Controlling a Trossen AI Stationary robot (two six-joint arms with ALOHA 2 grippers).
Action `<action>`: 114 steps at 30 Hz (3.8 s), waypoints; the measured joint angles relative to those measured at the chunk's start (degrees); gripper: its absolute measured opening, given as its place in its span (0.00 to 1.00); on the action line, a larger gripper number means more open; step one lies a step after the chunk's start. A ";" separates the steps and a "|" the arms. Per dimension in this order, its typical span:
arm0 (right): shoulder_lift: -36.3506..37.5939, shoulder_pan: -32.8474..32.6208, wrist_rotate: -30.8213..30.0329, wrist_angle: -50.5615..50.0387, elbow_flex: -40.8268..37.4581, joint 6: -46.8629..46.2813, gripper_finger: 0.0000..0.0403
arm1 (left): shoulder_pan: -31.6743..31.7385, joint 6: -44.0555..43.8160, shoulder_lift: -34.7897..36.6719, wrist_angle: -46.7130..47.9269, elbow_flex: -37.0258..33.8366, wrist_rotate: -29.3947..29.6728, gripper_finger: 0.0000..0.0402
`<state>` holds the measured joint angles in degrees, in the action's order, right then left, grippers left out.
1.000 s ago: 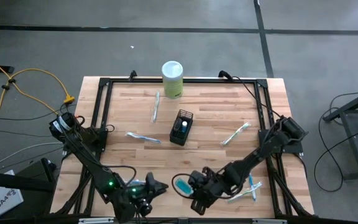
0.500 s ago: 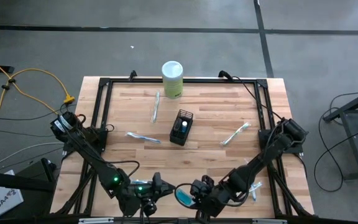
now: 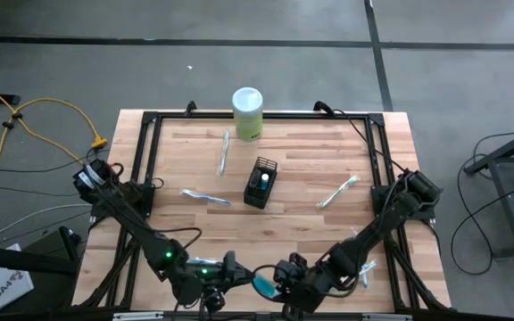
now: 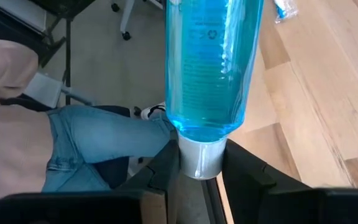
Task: Pick & Place toothbrushing station
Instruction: Put the blue mouthwash into the middle section of the black wire organizer
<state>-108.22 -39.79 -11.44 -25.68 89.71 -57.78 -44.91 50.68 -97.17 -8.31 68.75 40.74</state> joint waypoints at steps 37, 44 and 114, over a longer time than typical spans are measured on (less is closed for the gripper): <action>-0.04 -0.17 2.43 2.20 0.02 2.54 0.21 | 2.57 10.16 -0.02 -4.40 0.00 -12.99 0.35; -0.04 0.13 2.74 2.37 0.02 2.58 0.21 | 4.22 9.06 -0.02 -4.19 0.00 -16.92 0.35; 0.35 1.27 3.86 -2.18 0.02 1.46 0.38 | -0.07 1.01 -0.02 1.22 -0.02 -1.76 0.21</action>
<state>-107.87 -38.52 -7.58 -27.86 89.73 -56.32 -44.98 51.69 -97.19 -7.09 68.73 38.97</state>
